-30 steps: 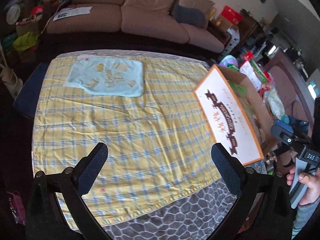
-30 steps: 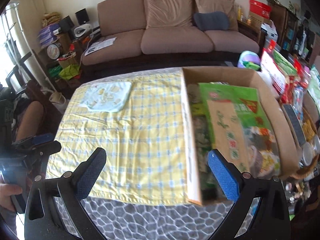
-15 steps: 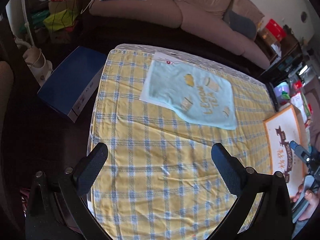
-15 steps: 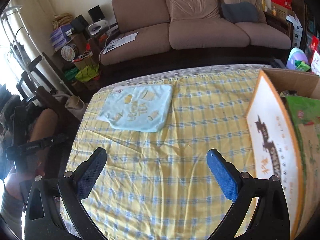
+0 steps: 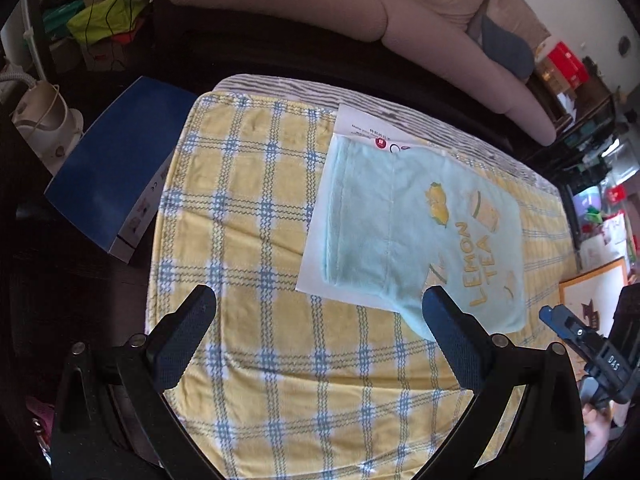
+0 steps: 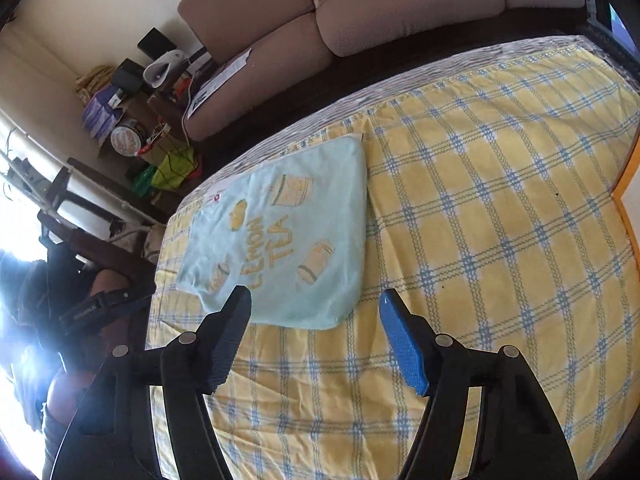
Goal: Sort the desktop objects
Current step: 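Move both tools back over the cloth toward the light-blue towel, then grasp the light-blue towel edge with the left tool while the right tool grasps it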
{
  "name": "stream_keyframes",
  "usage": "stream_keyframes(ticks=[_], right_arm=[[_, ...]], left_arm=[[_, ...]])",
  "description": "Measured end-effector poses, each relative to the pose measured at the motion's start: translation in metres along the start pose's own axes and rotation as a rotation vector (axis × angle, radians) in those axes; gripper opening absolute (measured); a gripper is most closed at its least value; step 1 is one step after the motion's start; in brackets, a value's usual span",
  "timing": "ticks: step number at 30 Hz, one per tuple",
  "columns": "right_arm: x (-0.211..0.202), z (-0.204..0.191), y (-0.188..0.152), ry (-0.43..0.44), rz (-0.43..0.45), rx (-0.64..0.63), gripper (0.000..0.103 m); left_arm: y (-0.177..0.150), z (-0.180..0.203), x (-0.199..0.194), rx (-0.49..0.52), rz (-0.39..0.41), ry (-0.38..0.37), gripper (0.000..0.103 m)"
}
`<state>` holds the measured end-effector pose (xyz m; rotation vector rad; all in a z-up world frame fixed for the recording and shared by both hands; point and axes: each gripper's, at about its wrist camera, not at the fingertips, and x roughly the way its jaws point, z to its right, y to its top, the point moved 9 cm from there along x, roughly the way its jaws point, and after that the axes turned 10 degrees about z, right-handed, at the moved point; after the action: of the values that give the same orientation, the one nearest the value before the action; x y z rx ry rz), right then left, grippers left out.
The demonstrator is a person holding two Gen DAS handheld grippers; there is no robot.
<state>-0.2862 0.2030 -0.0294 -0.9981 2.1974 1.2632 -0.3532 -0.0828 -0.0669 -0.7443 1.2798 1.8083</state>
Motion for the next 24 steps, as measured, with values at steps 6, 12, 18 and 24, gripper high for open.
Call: stream_keyframes(ticks=[6,12,18,24], right_arm=[[0.017,0.008,-0.004,-0.004,-0.023,0.014,0.041],[0.028,0.010,-0.010,-0.011,-0.046,0.026,0.039],[0.032,0.006,-0.013,-0.047,-0.050,-0.024,0.022],[0.020,0.007,-0.010,-0.043,-0.021,-0.054,0.013]], left_arm=[[-0.004,0.014,0.018,0.036,-0.005,0.008,0.102],[-0.001,0.020,0.023,0.057,-0.003,0.020,0.101],[0.001,0.025,0.024,0.180,0.010,0.121,0.055],[0.010,0.015,0.013,0.180,0.039,0.127,0.006]])
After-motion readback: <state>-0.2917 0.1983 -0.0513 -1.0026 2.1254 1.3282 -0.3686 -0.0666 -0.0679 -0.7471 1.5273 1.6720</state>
